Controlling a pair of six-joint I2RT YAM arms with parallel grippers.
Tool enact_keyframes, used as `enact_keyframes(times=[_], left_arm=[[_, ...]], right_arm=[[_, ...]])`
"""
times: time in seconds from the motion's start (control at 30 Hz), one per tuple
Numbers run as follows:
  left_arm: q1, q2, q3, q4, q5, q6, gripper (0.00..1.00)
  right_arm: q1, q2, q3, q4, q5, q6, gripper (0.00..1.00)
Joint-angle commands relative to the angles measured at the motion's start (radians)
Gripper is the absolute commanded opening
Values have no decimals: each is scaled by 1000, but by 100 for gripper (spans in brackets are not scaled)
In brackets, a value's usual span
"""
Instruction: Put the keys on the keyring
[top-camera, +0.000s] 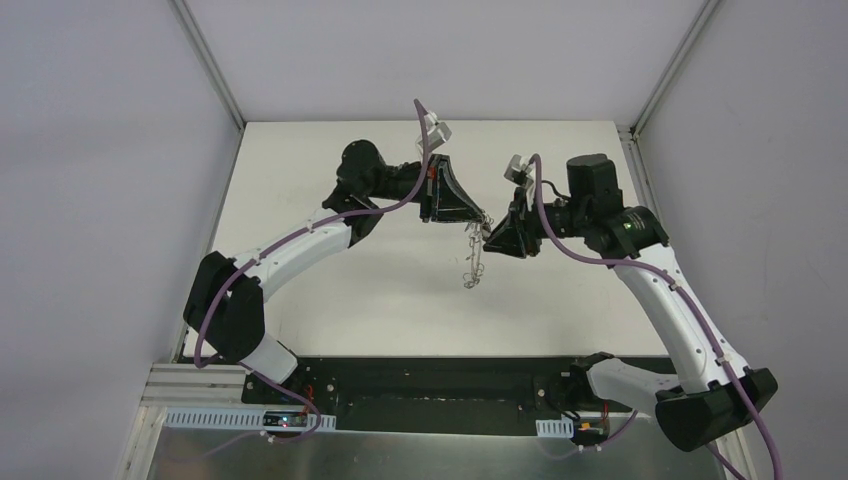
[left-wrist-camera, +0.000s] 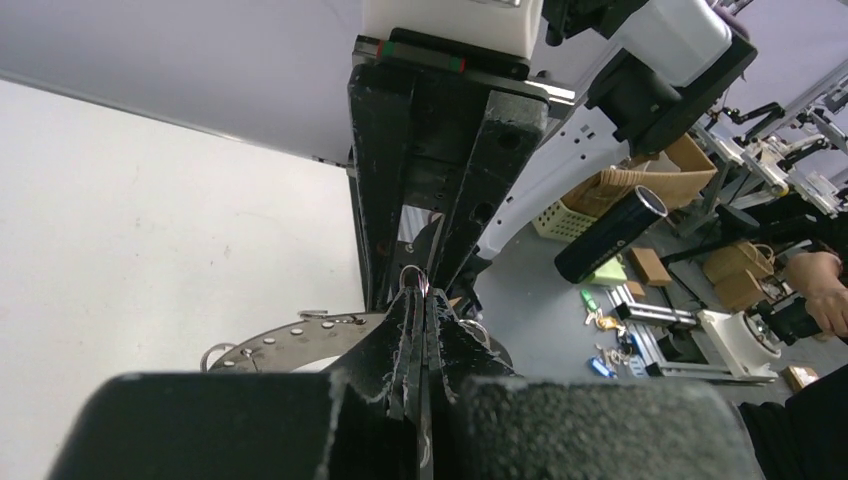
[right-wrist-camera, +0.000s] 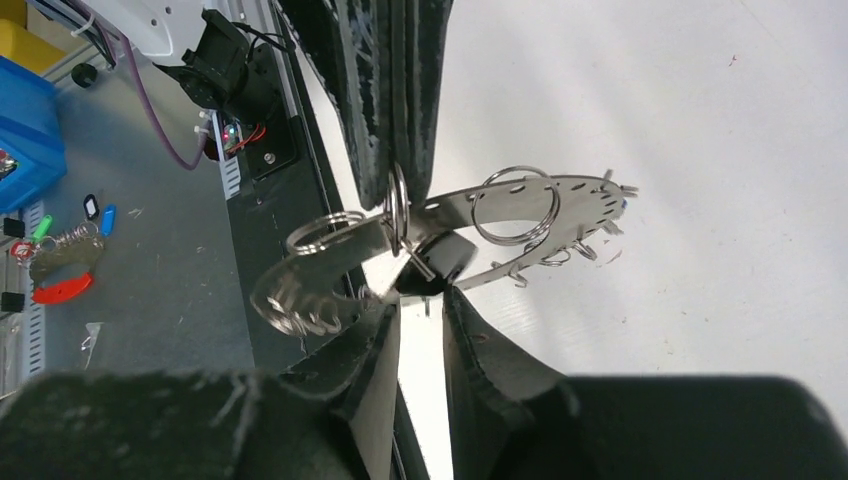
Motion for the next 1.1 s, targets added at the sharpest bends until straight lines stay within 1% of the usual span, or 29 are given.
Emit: enact_keyframes(times=[0.0, 0.07, 0.13, 0.2, 0.3, 0.43, 0.53, 0.87, 1.0, 1.07], left_arm=[[12, -10, 0, 202, -20, -124, 0], [14, 0, 0, 242, -11, -149, 0], [15, 12, 0, 279, -1, -178, 0], [15, 20, 1, 302, 11, -197, 0], [15, 22, 0, 313, 21, -204, 0], [15, 21, -6, 314, 29, -204, 0], [14, 21, -7, 313, 30, -207, 0], [6, 21, -13, 310, 24, -210, 0], [4, 25, -8, 310, 25, -212, 0], [3, 27, -8, 311, 26, -213, 0]], right_arm=[[-20, -38, 7, 42, -53, 21, 25], [-31, -49, 13, 42, -44, 22, 26], [-38, -61, 22, 34, -29, 10, 29], [-42, -72, 44, 13, -11, -9, 35], [-52, -91, 72, -15, -8, -36, 41], [-58, -102, 107, -54, -43, -69, 52], [-59, -91, 114, -45, -64, -63, 59], [-35, -31, 111, 16, -51, -13, 71], [-22, -11, 113, 27, -33, -6, 71], [-15, -7, 111, 37, -16, -4, 69]])
